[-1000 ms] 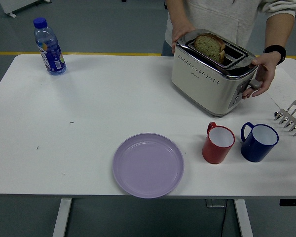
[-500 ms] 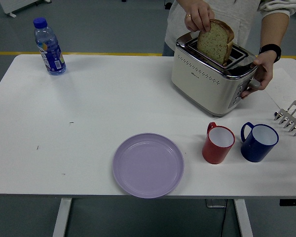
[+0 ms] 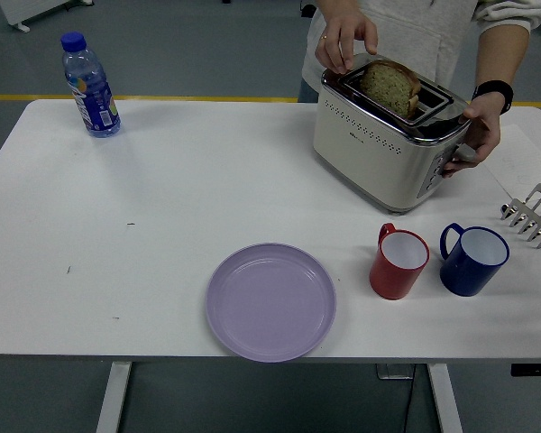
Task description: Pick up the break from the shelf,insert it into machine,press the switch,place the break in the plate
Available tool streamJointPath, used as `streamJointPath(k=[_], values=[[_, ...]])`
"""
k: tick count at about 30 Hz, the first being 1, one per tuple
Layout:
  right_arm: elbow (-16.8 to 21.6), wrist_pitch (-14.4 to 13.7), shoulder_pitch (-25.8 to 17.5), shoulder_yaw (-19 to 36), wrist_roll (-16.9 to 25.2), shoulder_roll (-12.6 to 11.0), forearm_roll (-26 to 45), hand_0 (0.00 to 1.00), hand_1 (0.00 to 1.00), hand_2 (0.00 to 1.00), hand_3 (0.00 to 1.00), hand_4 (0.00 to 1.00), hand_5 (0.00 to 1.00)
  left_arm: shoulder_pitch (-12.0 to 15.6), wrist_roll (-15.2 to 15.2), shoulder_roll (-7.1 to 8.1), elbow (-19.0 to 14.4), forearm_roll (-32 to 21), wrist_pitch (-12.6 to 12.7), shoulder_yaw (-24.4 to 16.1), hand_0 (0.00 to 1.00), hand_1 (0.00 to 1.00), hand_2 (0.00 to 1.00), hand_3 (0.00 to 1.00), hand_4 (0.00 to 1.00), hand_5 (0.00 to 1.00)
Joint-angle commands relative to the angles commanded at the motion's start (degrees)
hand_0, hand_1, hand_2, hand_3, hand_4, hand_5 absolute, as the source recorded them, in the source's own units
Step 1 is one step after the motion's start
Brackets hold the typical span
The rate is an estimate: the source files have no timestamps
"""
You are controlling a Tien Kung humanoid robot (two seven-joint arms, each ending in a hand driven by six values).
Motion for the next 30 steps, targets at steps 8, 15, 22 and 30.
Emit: streamJointPath(k=[8,15,22,30], values=[[0.1,0.0,0.2,0.0,0.0,-0.1,-0.1,0.791,0.734,0.802,0.78,0.543,0.291,-0.1,0.1,0.0,0.0,0.1,-0.1,0.1,0.614,0.474,0.447,0.561,0.303,0.924],[0.2,0.1,0.6,-0.5,-0.4,-0.4,-0.7,0.792,0.736,0.802,0.78,0.543,0.283,-0.2,0.1,0.0,0.0,0.0,-0.2,0.3,0.614,0.474,0.448,0.56,0.304,0.923],[0.4,0.9,1.9,-1.6,-2.5,-1.5,-2.6,0.795,0.738,0.807,0.785,0.549,0.28,-0.4,0.1,0.0,0.0,-0.2,-0.2,0.5,0.614,0.473,0.445,0.56,0.304,0.923],[0.0,1.9,3.6,-2.5,-4.6,-2.1,-4.6,0.799,0.743,0.809,0.783,0.556,0.28,-0.4,0.2,0.0,0.0,-0.7,-0.2,0.9,0.614,0.471,0.445,0.56,0.303,0.921]])
